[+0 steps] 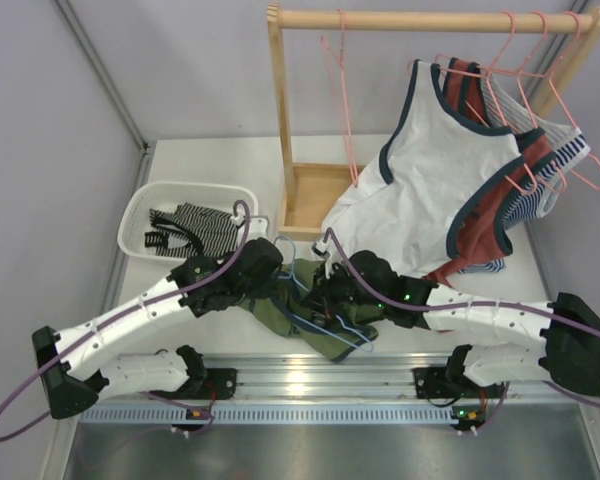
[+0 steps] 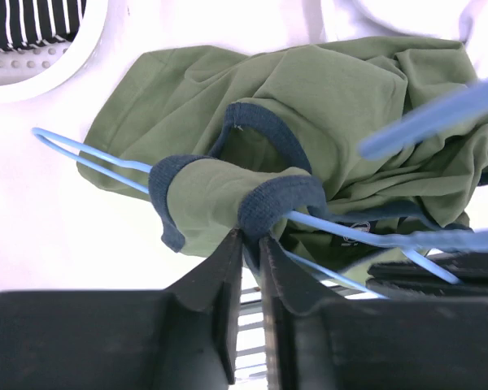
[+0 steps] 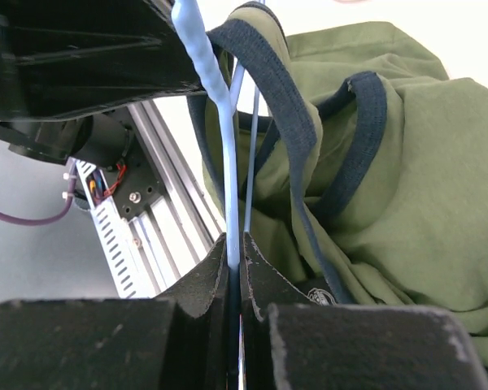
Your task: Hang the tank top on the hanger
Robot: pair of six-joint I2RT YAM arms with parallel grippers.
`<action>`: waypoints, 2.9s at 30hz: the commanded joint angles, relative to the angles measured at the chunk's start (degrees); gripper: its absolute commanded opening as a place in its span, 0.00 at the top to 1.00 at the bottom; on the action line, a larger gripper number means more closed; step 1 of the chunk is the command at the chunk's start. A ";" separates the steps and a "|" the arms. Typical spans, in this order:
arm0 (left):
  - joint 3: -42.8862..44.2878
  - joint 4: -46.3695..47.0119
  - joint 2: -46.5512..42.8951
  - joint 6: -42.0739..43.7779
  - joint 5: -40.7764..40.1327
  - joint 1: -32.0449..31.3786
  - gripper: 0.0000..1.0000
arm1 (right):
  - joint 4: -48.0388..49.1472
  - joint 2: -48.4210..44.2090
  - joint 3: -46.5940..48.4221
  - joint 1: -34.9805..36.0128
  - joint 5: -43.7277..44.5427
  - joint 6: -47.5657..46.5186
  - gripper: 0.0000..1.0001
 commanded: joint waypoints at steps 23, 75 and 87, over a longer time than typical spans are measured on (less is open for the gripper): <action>-7.94 29.04 -6.89 9.26 4.70 -1.92 0.55 | 5.22 2.15 2.79 1.44 0.84 -0.73 1.00; -14.37 38.82 -5.31 19.36 -0.67 -2.00 1.00 | -30.86 -20.07 1.40 2.49 28.42 16.30 0.35; -14.72 37.94 -6.54 19.90 -1.29 -2.00 1.00 | -43.38 -28.08 -8.80 5.65 25.36 30.91 0.63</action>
